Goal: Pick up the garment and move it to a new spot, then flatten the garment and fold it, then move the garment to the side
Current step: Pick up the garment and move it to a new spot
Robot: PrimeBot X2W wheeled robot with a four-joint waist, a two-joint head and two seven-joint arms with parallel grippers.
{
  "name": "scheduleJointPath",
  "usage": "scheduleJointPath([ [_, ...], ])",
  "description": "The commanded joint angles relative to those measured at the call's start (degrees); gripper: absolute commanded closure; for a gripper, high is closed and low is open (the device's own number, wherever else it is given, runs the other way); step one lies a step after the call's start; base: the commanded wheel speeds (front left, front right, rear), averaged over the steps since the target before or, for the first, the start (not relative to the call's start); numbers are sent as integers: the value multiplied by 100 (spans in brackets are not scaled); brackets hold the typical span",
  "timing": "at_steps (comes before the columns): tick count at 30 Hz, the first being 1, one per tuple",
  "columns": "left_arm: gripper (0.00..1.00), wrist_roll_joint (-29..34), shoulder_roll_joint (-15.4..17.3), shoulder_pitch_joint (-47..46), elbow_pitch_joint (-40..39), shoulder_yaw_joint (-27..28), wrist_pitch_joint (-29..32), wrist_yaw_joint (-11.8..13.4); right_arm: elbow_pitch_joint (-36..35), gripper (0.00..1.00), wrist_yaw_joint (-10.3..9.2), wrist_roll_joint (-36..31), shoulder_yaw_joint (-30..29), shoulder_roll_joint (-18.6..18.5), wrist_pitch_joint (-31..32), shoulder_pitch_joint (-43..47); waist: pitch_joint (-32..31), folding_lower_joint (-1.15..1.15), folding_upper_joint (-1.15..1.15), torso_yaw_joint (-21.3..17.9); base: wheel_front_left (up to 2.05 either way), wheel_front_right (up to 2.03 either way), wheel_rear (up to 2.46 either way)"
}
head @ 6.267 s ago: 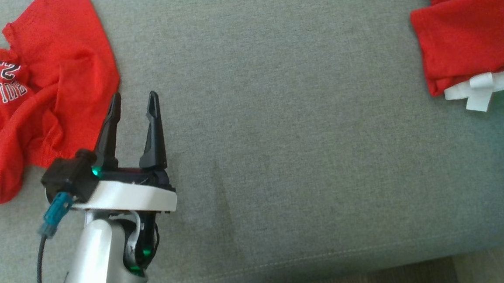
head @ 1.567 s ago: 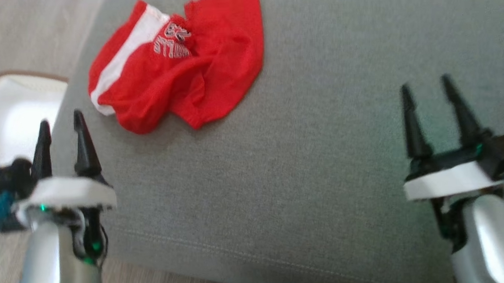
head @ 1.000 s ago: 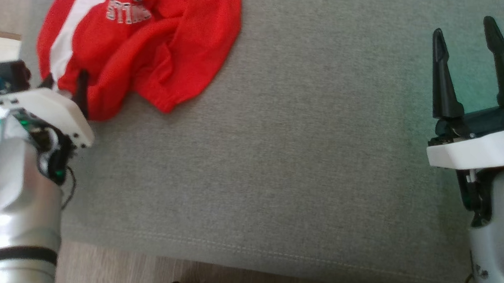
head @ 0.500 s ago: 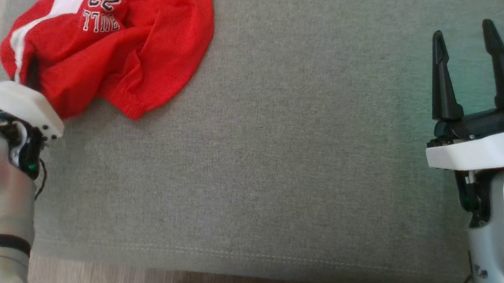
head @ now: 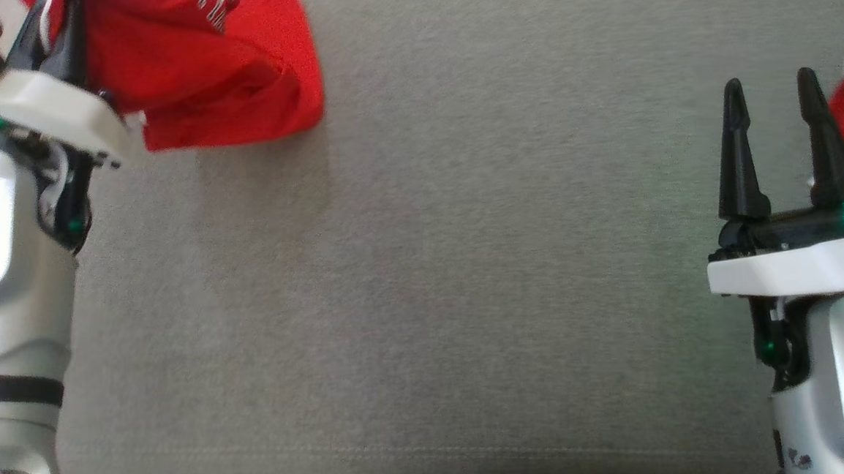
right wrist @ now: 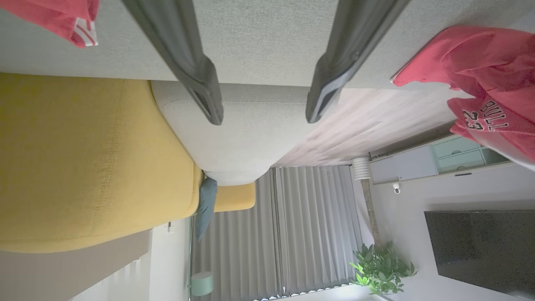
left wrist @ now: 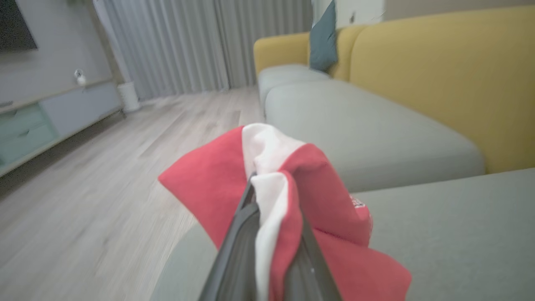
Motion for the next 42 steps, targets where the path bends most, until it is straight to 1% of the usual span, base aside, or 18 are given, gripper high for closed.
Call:
scheduleJointPath([
  [1,100,38,255,-174,-354,109,-37,49,-141,0,21,52,141,-2,-62,-6,-218,0,0,-236,0,0,0],
  [6,100,91,130,9,-1441,-61,286,196,42,0,21,245,245,-2,-203,40,-444,0,0,-594,0,0,0],
  [10,100,191,42,136,-2362,-249,576,322,117,0,21,384,205,-2,-299,65,-557,0,0,-889,0,0,0],
  [14,100,416,-41,329,-3090,-662,913,333,49,0,21,473,-70,-2,-355,53,-569,0,0,-1143,0,0,0],
  [17,100,621,-121,577,-3378,-1131,1083,268,-18,0,21,510,-335,-2,-373,31,-544,0,0,-1290,0,0,0],
  [22,100,843,-306,1139,-3457,-1931,1092,169,-110,0,21,522,-599,-2,-381,-21,-502,0,0,-1500,0,0,0],
  [25,100,1007,-391,1421,-3328,-2431,1047,121,-131,0,21,542,-658,-2,-381,-21,-478,0,0,-1585,0,0,0],
  [28,100,1116,-479,1623,-3144,-2804,962,95,-141,0,21,544,-641,-2,-382,-9,-454,0,0,-1635,0,0,0],
  [33,100,1150,-650,1822,-2817,-3122,844,89,-99,0,21,494,-580,-2,-382,37,-432,0,0,-1638,0,0,0],
  [38,100,1101,-828,1838,-2464,-3177,694,176,-60,0,21,459,-556,-2,-382,70,-445,0,0,-1528,0,0,0],
  [40,52,1071,-867,1821,-2366,-3159,648,212,-35,0,21,436,-542,-2,-383,84,-470,0,0,-1472,0,0,0],
  [41,52,1071,-867,1821,-2366,-3159,648,212,-35,0,21,436,-542,-2,-383,84,-470,0,0,-1472,0,0,0],
  [42,11,1059,-880,1813,-2327,-3151,625,229,-21,0,21,424,-539,-2,-383,90,-483,0,0,-1441,0,0,0],
])
